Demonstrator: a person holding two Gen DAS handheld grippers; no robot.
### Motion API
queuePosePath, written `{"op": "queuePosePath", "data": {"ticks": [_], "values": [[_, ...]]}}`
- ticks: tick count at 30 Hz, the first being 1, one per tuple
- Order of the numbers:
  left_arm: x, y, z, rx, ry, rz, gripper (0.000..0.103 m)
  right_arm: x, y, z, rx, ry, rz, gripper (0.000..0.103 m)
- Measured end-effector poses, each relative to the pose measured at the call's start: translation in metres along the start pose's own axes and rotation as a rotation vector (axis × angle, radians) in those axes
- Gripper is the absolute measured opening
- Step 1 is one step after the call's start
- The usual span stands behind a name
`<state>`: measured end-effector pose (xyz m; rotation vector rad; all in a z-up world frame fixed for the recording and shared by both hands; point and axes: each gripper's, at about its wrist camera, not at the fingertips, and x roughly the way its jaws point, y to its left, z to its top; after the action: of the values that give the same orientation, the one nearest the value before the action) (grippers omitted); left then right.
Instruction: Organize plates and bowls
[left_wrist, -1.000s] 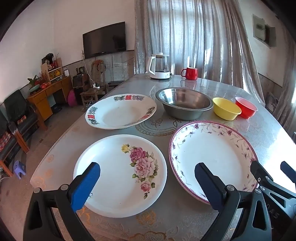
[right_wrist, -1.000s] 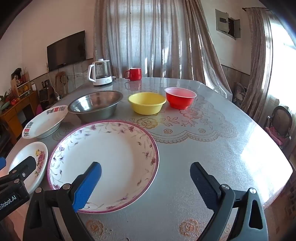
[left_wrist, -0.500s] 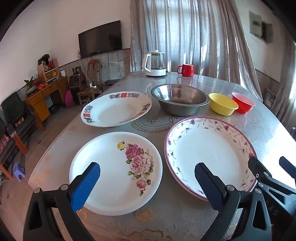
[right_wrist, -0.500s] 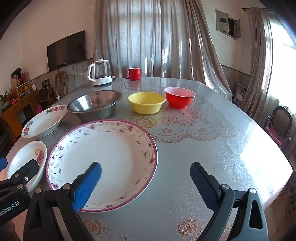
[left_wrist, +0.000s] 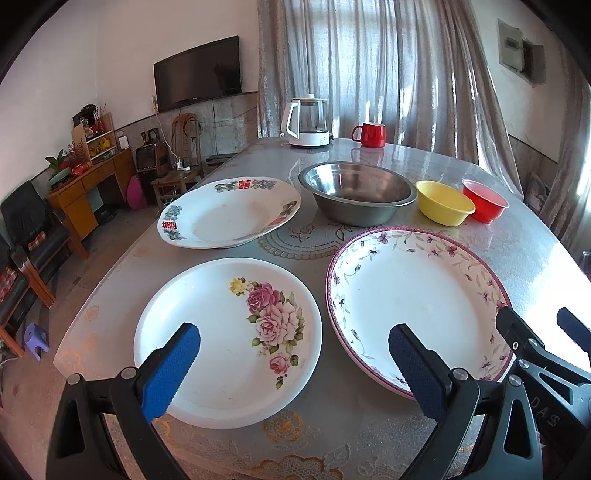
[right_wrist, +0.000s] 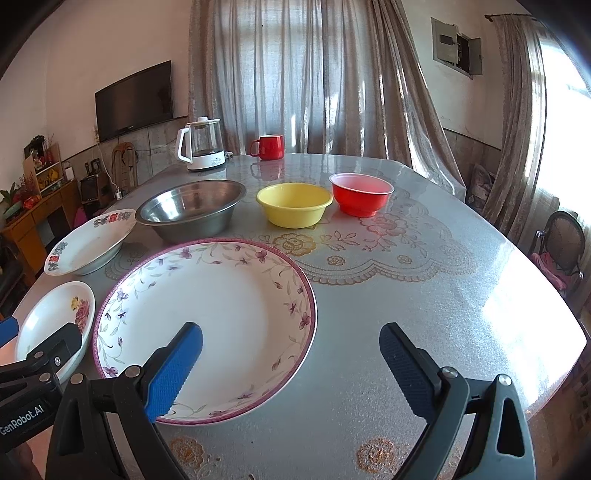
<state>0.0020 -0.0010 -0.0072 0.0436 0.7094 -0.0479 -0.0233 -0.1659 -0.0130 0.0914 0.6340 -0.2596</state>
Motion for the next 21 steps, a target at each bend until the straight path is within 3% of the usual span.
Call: {"op": "queuePosePath", "data": {"ticks": [21], "values": [[0.0044, 0.0015, 0.0007, -0.006, 0.018, -0.015, 0.103, 0.0026, 0.002, -0.0003, -0.013, 0.005, 0.005, 0.098]]}}
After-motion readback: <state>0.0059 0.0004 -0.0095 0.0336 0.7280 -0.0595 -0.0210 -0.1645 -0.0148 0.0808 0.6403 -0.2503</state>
